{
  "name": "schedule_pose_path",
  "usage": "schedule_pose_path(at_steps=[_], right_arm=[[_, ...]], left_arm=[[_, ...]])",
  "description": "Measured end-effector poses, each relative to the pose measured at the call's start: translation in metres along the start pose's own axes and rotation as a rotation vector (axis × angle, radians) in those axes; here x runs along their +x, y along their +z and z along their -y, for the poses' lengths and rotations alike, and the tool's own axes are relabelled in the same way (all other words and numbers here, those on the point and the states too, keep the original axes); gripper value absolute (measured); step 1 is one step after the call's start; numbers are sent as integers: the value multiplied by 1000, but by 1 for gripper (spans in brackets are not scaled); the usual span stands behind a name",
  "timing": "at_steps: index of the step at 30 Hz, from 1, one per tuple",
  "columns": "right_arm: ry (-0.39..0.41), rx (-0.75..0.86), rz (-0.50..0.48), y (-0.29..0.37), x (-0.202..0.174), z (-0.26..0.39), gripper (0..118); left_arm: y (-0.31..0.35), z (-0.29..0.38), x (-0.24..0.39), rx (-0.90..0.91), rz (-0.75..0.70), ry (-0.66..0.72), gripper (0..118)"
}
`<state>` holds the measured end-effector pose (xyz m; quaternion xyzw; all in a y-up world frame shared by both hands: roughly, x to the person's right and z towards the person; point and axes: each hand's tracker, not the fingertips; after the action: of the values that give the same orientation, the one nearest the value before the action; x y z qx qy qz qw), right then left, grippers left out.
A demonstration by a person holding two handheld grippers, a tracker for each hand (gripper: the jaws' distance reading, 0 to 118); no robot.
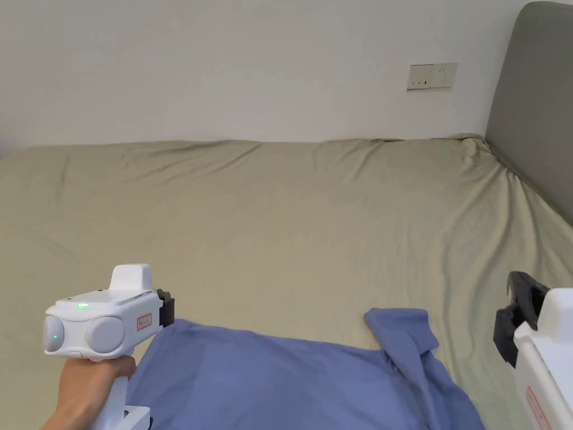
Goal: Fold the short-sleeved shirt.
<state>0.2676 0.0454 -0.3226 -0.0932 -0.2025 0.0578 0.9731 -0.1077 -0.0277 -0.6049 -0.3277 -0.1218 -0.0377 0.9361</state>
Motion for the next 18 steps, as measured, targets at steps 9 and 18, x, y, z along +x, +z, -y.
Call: schedule_pose_path(at_steps=[9, 18], right_arm=[[15, -103, 18, -53, 2, 35, 2], [-25, -261, 22, -81, 19, 68, 2]], left_arm=[[-122, 15, -15, -235, -36, 4, 101], [-148, 37, -3, -272, -35, 22, 24]])
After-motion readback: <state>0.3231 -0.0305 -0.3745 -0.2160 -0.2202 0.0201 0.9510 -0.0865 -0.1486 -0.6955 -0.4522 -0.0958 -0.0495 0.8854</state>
